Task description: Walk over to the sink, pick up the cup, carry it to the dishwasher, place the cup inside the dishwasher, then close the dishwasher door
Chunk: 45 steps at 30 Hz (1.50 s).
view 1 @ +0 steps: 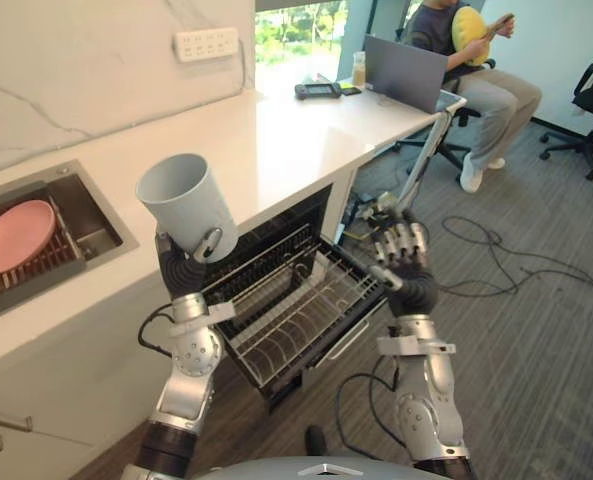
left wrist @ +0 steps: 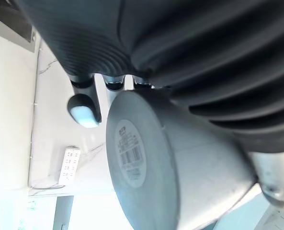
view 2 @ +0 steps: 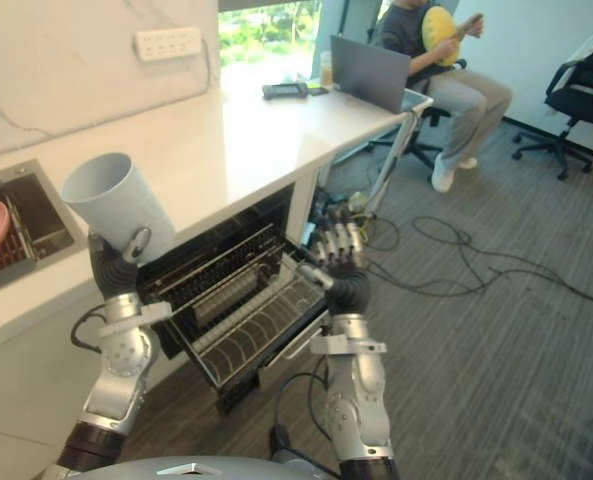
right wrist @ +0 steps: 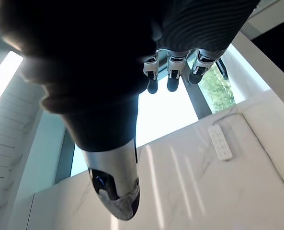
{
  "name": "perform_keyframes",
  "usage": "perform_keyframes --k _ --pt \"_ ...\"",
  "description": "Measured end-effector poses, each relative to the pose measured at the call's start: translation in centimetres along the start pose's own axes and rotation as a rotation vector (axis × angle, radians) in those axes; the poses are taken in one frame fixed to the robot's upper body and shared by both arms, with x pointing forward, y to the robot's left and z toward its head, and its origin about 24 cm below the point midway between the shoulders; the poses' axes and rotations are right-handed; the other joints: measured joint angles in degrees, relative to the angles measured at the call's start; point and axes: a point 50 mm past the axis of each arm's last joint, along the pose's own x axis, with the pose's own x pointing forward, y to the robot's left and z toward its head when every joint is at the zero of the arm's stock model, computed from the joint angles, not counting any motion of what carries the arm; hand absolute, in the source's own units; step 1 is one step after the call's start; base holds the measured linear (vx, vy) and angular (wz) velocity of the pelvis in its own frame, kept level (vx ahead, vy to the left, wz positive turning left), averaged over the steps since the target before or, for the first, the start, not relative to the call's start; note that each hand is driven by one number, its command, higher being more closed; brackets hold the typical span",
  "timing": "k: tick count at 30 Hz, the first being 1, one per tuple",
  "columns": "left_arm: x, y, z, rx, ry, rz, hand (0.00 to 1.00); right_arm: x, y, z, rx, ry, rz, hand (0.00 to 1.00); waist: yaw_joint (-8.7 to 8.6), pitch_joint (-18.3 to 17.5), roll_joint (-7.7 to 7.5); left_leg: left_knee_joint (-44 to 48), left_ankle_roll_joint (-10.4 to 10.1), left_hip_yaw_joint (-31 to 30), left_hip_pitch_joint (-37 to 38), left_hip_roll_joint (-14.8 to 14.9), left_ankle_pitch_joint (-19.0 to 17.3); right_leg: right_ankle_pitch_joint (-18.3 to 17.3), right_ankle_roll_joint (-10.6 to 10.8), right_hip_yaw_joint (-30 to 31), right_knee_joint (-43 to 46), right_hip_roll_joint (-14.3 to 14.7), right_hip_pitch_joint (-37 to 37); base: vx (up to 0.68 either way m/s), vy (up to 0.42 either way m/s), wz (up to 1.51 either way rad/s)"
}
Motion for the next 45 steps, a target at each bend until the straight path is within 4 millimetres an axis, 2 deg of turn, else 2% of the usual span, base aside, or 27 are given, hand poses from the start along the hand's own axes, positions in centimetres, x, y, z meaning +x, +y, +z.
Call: perform_keyframes --k 1,2,4,5,7,9,13,18,31,36,45 --pt "0.0 0.0 0.0 0.016 -0.005 0.018 1.00 0.7 0.5 -0.3 0.020 0.014 0.052 0.00 0.43 0.3 0.94 -0.4 0.2 1.1 0.0 0.6 -0.2 -2.3 0.3 -0.8 0.0 0.2 0.1 -0.14 -0.012 -0.39" --pt "0.0 -0.2 0.0 0.037 -0.009 0.034 1.00 1.3 1.1 -0.4 0.042 0.026 0.098 0.00 0.97 0.4 3.71 -1.3 0.3 2.1 -0.2 2.2 0.0 -3.4 -0.2 -2.9 2.3 0.6 -0.6 -0.07 0.003 -0.38" --pt "0.3 -0.7 0.4 0.073 -0.046 0.045 1.00 2.0 1.6 -0.5 0.062 0.035 0.138 0.00 1.21 0.7 2.96 -2.7 -0.4 2.1 0.9 1.8 0.8 -3.9 0.0 -6.0 8.2 0.1 -0.4 0.03 -0.003 -0.08" --pt "0.3 -0.8 0.3 0.095 -0.055 0.047 1.00 2.1 1.7 -0.7 0.074 0.047 0.148 0.00 1.59 0.8 2.80 -3.0 -0.8 1.8 1.3 1.4 1.2 -4.9 -0.7 -6.2 6.6 -0.2 1.0 0.06 -0.043 0.04" --pt "-0.1 -1.0 0.1 0.123 -0.049 0.046 1.00 2.0 1.5 -1.4 0.093 0.094 0.139 0.00 1.72 0.4 3.42 -3.2 -1.0 0.5 1.6 1.4 2.8 -2.3 -1.2 -6.5 2.9 0.3 2.4 0.08 -0.070 0.02" --pt "-0.3 -1.3 0.0 0.159 -0.060 0.043 1.00 1.9 1.6 -2.0 0.098 0.133 0.133 0.00 1.94 0.5 3.25 -3.5 -1.4 0.1 1.3 1.6 3.0 -0.9 -1.5 -6.7 0.4 1.0 3.3 0.03 -0.066 -0.02" --pt "-0.7 -1.3 -1.2 0.233 -0.033 0.027 1.00 1.8 2.0 -2.3 0.106 0.147 0.141 0.00 1.84 0.8 2.83 -4.1 -1.6 -0.2 2.1 1.7 3.2 -1.0 -1.5 -7.0 0.3 1.2 4.0 -0.02 -0.017 0.02" --pt "-1.3 -1.3 -1.9 0.336 -0.053 0.014 1.00 1.9 2.5 -2.4 0.120 0.142 0.148 0.00 2.79 1.1 1.02 -4.1 -1.6 -0.4 2.1 1.4 3.2 -1.7 -1.2 -7.6 0.0 0.8 3.8 -0.07 0.003 0.02" --pt "-2.5 -1.4 -4.0 0.531 -0.049 -0.060 1.00 2.1 2.8 -2.4 0.133 0.154 0.162 0.00 3.39 0.7 0.51 -4.2 -1.2 -0.5 1.8 0.9 3.2 -0.8 -1.2 -7.6 0.0 0.8 3.1 0.00 0.002 -0.01" --pt "-3.4 -1.8 -4.6 0.589 -0.070 -0.134 1.00 2.1 3.8 -2.9 0.163 0.177 0.164 0.00 3.68 -0.3 -0.80 -4.1 -1.0 -0.5 1.5 0.7 3.3 -0.5 -1.2 -7.5 0.0 0.6 2.8 -0.05 0.007 -0.02" --pt "-4.4 -2.9 -4.6 0.596 -0.089 -0.204 1.00 2.7 5.3 -3.1 0.166 0.204 0.180 0.00 3.70 -0.7 -0.60 -4.2 -1.2 -0.7 1.1 0.6 3.9 -1.1 -1.6 -7.8 0.0 0.4 2.3 -0.03 -0.002 0.00"
